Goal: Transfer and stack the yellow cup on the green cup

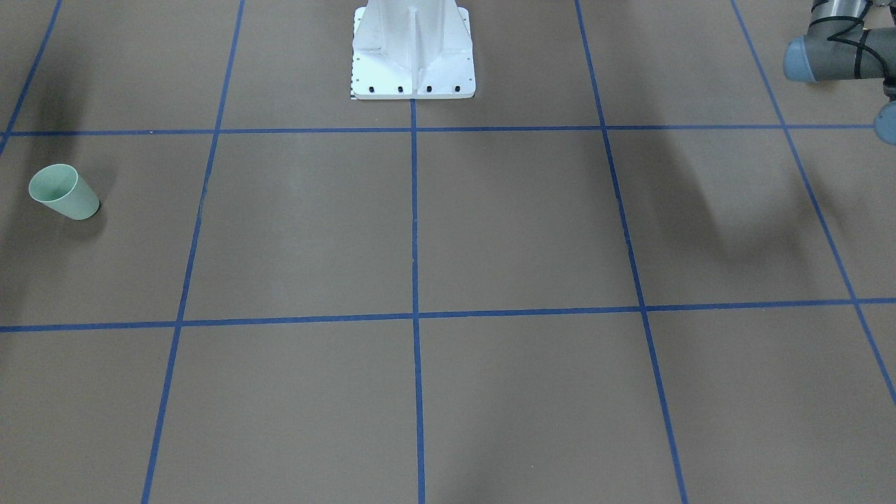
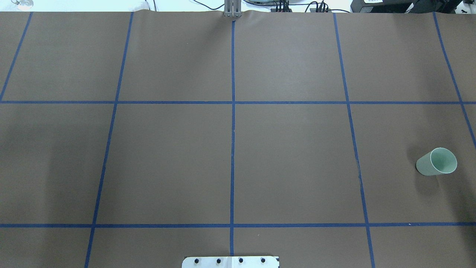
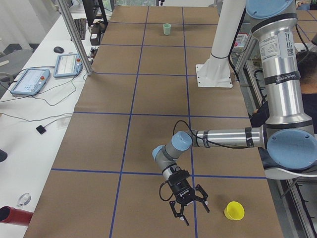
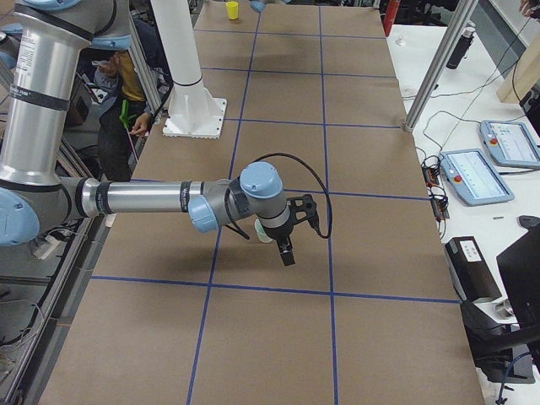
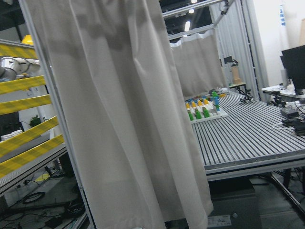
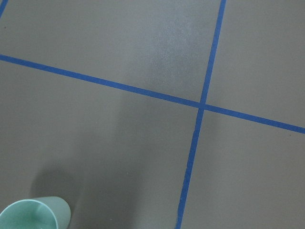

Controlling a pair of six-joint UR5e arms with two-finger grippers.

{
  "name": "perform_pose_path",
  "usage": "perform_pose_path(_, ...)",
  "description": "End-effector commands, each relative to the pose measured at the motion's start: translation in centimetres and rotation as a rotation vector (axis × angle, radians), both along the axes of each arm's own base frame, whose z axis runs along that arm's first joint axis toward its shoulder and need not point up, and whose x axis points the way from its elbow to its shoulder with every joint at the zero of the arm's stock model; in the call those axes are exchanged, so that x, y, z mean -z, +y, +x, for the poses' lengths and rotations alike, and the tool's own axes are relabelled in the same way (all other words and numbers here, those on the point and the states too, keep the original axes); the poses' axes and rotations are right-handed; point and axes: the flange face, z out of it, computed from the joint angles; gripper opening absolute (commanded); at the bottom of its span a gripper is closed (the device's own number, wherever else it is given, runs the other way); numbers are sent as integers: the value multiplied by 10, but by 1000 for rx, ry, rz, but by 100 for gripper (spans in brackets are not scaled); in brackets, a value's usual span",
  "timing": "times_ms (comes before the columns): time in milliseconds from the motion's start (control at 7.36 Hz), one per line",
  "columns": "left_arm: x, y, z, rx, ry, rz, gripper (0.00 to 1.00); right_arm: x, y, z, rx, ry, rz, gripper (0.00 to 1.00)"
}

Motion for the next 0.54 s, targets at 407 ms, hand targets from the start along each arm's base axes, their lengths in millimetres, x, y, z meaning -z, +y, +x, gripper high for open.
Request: perform_pose_path(407,15,-21,108,232,46,-65,100,3,-1,0,2,-1,16,100)
